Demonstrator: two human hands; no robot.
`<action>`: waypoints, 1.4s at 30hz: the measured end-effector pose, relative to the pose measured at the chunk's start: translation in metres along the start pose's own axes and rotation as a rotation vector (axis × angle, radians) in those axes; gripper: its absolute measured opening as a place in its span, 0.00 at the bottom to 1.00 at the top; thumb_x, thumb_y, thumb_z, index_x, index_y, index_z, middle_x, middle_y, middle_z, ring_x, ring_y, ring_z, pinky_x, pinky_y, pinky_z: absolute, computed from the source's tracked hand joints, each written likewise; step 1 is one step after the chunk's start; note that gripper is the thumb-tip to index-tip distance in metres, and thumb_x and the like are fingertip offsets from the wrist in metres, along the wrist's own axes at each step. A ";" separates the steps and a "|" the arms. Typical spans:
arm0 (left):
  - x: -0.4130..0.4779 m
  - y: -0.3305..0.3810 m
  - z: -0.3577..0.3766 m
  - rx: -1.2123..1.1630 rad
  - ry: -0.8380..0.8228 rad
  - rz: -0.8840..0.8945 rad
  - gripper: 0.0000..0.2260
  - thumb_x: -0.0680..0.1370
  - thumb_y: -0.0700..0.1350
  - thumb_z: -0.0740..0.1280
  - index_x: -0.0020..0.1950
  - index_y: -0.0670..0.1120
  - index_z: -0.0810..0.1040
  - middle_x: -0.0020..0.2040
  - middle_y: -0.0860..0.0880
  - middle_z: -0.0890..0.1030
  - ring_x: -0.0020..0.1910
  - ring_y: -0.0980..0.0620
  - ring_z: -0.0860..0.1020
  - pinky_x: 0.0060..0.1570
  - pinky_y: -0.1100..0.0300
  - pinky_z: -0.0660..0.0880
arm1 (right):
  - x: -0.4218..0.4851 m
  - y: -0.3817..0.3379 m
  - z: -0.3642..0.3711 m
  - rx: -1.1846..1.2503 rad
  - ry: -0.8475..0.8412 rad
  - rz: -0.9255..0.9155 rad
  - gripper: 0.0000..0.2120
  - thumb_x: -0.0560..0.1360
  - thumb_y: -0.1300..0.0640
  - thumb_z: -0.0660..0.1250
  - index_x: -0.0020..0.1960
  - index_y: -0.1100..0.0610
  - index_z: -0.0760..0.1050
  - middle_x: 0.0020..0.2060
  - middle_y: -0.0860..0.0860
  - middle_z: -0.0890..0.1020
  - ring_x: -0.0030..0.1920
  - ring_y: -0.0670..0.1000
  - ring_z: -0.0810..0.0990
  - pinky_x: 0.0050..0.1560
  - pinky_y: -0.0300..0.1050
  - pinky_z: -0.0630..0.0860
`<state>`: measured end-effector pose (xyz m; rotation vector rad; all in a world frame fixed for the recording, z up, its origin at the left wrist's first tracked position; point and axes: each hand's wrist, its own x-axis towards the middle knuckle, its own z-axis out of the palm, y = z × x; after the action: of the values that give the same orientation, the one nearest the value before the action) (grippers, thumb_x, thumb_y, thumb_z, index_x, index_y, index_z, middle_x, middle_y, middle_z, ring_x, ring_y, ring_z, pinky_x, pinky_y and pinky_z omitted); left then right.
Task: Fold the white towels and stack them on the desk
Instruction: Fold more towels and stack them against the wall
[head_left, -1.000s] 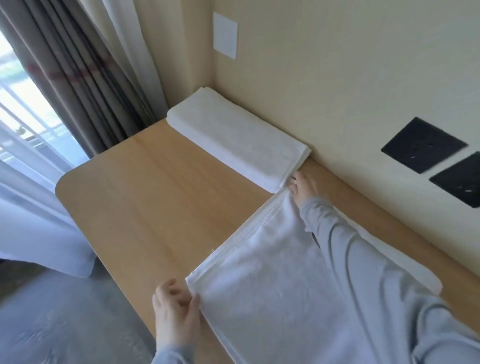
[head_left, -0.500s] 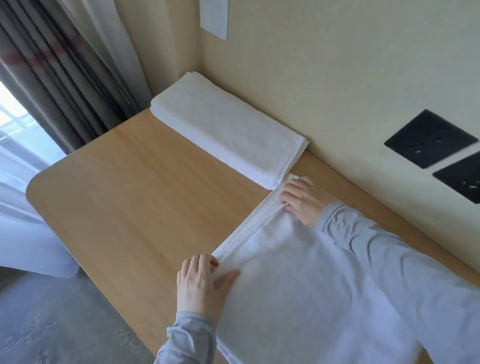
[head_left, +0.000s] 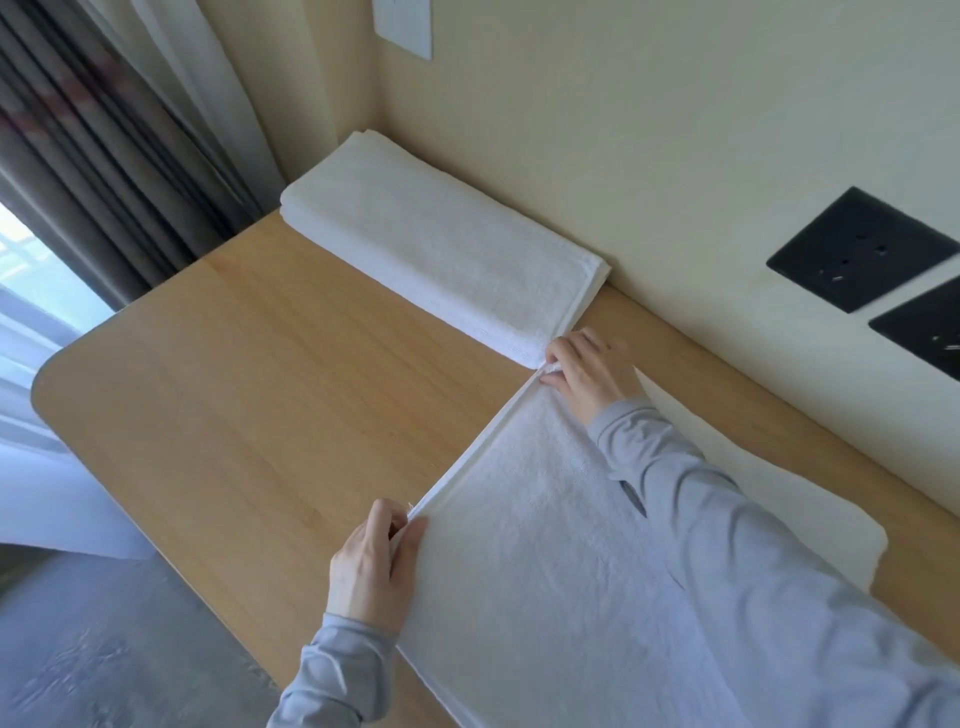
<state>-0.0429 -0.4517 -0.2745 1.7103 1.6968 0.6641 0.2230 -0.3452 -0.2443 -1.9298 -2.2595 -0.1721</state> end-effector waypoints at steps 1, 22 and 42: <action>0.001 0.001 0.000 0.031 0.005 -0.004 0.10 0.76 0.42 0.68 0.37 0.44 0.69 0.27 0.56 0.66 0.26 0.58 0.64 0.28 0.60 0.63 | -0.002 -0.004 -0.001 0.026 0.029 0.062 0.15 0.61 0.59 0.79 0.41 0.59 0.76 0.39 0.53 0.80 0.41 0.54 0.80 0.37 0.48 0.72; -0.034 0.025 0.029 0.552 -0.182 0.314 0.33 0.79 0.63 0.46 0.75 0.41 0.61 0.75 0.42 0.62 0.74 0.44 0.61 0.72 0.48 0.54 | -0.058 0.075 0.007 0.063 -0.358 0.298 0.26 0.81 0.48 0.47 0.76 0.58 0.53 0.76 0.52 0.56 0.76 0.50 0.49 0.75 0.53 0.45; -0.136 0.077 0.044 -0.720 0.123 -1.063 0.28 0.70 0.49 0.75 0.61 0.31 0.73 0.56 0.30 0.77 0.52 0.35 0.78 0.52 0.45 0.74 | -0.119 0.126 -0.028 0.465 -0.603 0.802 0.38 0.72 0.38 0.64 0.72 0.60 0.60 0.68 0.57 0.69 0.66 0.58 0.70 0.63 0.49 0.67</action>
<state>0.0364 -0.5882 -0.2368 0.1871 1.8158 0.7039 0.3669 -0.4462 -0.2429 -2.5970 -1.3482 1.0385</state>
